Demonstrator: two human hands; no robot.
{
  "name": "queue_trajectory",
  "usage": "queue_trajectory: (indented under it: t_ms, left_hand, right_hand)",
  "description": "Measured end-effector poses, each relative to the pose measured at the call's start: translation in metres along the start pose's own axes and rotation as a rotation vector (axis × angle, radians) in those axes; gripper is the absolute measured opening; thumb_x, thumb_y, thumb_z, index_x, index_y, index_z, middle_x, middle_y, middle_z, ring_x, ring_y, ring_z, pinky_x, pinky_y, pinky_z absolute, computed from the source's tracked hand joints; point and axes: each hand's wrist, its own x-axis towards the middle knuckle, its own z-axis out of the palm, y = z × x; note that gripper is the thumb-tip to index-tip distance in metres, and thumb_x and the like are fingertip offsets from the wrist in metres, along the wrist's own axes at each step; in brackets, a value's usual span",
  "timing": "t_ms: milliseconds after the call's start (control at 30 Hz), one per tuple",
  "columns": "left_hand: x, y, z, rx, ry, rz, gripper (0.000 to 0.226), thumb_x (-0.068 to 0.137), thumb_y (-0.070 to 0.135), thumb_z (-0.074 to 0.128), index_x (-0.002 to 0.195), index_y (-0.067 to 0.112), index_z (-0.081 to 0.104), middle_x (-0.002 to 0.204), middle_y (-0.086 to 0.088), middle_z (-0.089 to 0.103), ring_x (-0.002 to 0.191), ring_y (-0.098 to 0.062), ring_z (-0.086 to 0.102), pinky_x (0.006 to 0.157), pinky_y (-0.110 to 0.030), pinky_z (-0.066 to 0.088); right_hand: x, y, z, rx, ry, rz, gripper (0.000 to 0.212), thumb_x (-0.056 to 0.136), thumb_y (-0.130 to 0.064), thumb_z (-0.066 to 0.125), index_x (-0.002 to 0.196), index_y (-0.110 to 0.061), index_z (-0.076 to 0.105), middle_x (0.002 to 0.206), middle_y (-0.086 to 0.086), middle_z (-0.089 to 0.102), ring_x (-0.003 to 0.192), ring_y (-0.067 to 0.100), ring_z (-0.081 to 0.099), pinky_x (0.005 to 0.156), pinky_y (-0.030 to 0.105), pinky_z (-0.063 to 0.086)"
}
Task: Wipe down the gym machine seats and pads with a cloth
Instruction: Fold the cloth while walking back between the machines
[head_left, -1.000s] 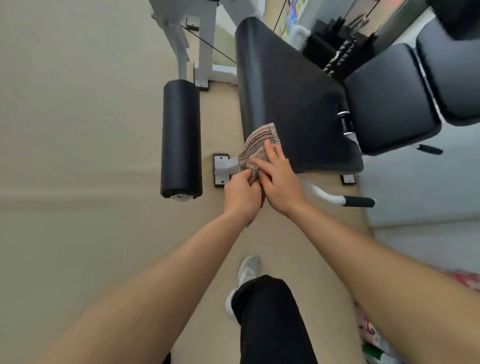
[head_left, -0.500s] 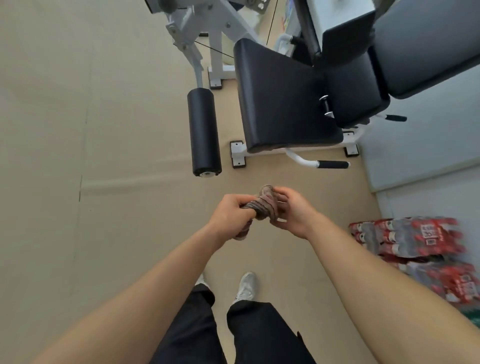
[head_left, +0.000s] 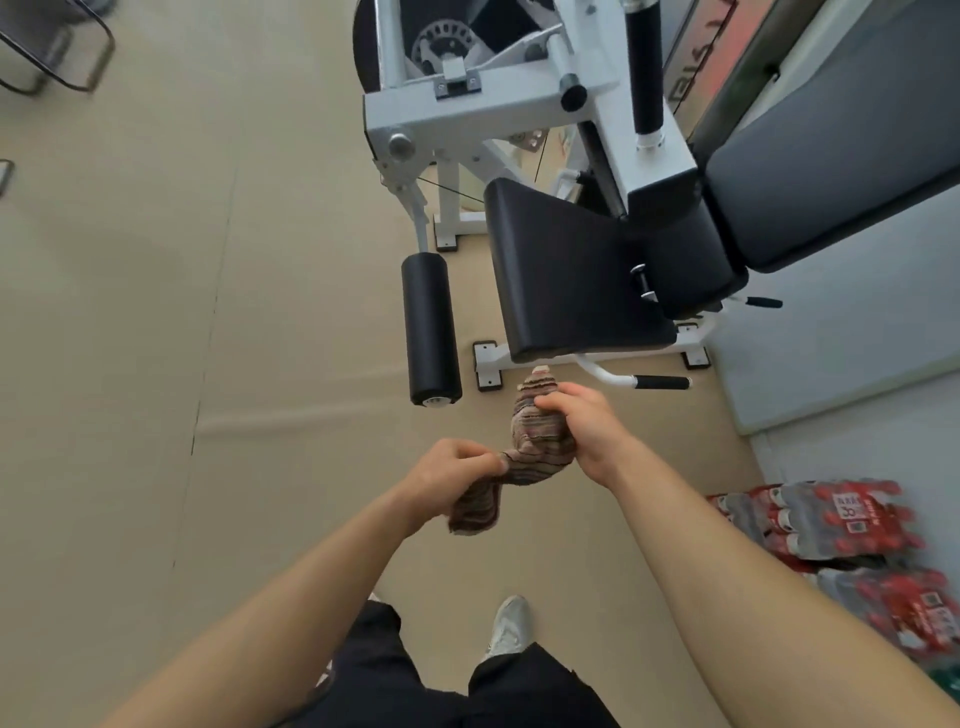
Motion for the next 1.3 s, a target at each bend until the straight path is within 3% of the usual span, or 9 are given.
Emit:
queue_trajectory:
  t_ms: [100, 267, 367, 467, 600, 900, 1000, 1100, 1300]
  left_hand:
    - [-0.007, 0.003, -0.047, -0.107, 0.06, -0.054, 0.041, 0.1, 0.038, 0.048, 0.073, 0.021, 0.073, 0.073, 0.005, 0.068, 0.067, -0.015, 0.058, 0.061, -0.025, 0.042]
    - [-0.011, -0.012, -0.148, -0.148, 0.146, -0.036, 0.014, 0.087, 0.026, 0.068, 0.094, 0.017, 0.06, 0.085, -0.008, 0.064, 0.07, -0.027, 0.062, 0.061, -0.038, 0.044]
    - [-0.013, -0.021, -0.209, -0.206, 0.139, -0.013, 0.055, 0.082, 0.014, 0.072, 0.13, 0.024, 0.045, 0.092, -0.008, 0.059, 0.071, -0.025, 0.062, 0.054, -0.033, 0.048]
    - [-0.011, -0.026, -0.262, -0.205, 0.057, 0.047, 0.082, 0.069, 0.02, 0.073, 0.143, 0.039, 0.044, 0.122, -0.005, 0.057, 0.101, -0.026, 0.067, 0.074, -0.042, 0.061]
    - [-0.003, -0.02, -0.311, -0.21, -0.021, 0.087, 0.054, 0.07, 0.019, 0.069, 0.123, 0.028, 0.066, 0.121, -0.004, 0.069, 0.106, -0.025, 0.069, 0.091, -0.048, 0.059]
    - [0.055, 0.018, -0.412, -0.137, 0.188, 0.11, 0.015, 0.079, 0.006, 0.069, 0.08, 0.015, 0.058, 0.084, -0.001, 0.065, 0.074, -0.013, 0.065, 0.059, -0.028, 0.053]
    - [0.088, 0.04, -0.449, -0.217, 0.31, 0.113, 0.027, 0.081, -0.007, 0.066, 0.077, 0.014, 0.05, 0.079, -0.008, 0.058, 0.053, -0.016, 0.057, 0.043, -0.023, 0.045]
    - [0.119, 0.064, -0.492, -0.087, 0.41, 0.088, 0.024, 0.083, 0.003, 0.071, 0.091, 0.017, 0.053, 0.085, -0.005, 0.056, 0.061, -0.019, 0.053, 0.04, -0.021, 0.04]
    - [0.171, 0.114, -0.575, 0.044, 0.413, 0.074, 0.011, 0.089, 0.033, 0.073, 0.098, 0.026, 0.073, 0.085, -0.002, 0.073, 0.078, -0.013, 0.067, 0.076, -0.033, 0.053]
  right_hand:
    - [-0.007, -0.027, 0.052, -0.017, -0.128, -0.062, 0.023, 0.094, -0.006, 0.057, 0.113, -0.01, 0.067, 0.102, 0.013, 0.074, 0.096, 0.028, 0.07, 0.083, 0.041, 0.059]
    - [0.0, -0.057, 0.158, -0.06, -0.297, -0.065, 0.034, 0.089, -0.011, 0.063, 0.123, -0.013, 0.06, 0.116, 0.02, 0.068, 0.107, 0.037, 0.067, 0.086, 0.047, 0.058]
    - [0.009, -0.073, 0.214, -0.115, -0.355, -0.055, 0.034, 0.089, -0.013, 0.063, 0.122, -0.016, 0.06, 0.112, 0.017, 0.067, 0.102, 0.036, 0.067, 0.079, 0.048, 0.059]
    - [0.018, -0.09, 0.258, -0.098, -0.405, -0.058, 0.03, 0.091, -0.014, 0.063, 0.12, -0.016, 0.061, 0.108, 0.014, 0.068, 0.099, 0.031, 0.068, 0.078, 0.044, 0.059]
    - [0.04, -0.113, 0.3, -0.057, -0.431, -0.055, 0.034, 0.091, -0.016, 0.063, 0.124, -0.015, 0.061, 0.112, 0.015, 0.068, 0.104, 0.031, 0.068, 0.084, 0.042, 0.058]
    - [0.139, -0.171, 0.35, 0.105, -0.403, -0.037, 0.036, 0.09, -0.01, 0.069, 0.124, 0.0, 0.062, 0.11, 0.02, 0.072, 0.104, 0.035, 0.071, 0.088, 0.044, 0.057]
    - [0.186, -0.196, 0.365, 0.187, -0.391, -0.007, 0.033, 0.092, -0.012, 0.067, 0.121, 0.003, 0.062, 0.111, 0.023, 0.07, 0.104, 0.037, 0.069, 0.092, 0.049, 0.056]
    - [0.229, -0.23, 0.383, 0.245, -0.375, -0.001, 0.04, 0.092, -0.017, 0.068, 0.124, 0.006, 0.061, 0.116, 0.025, 0.069, 0.108, 0.04, 0.068, 0.097, 0.052, 0.054]
    - [0.301, -0.307, 0.411, 0.283, -0.34, -0.044, 0.052, 0.089, -0.024, 0.073, 0.125, 0.01, 0.059, 0.116, 0.024, 0.068, 0.108, 0.036, 0.067, 0.094, 0.045, 0.055]
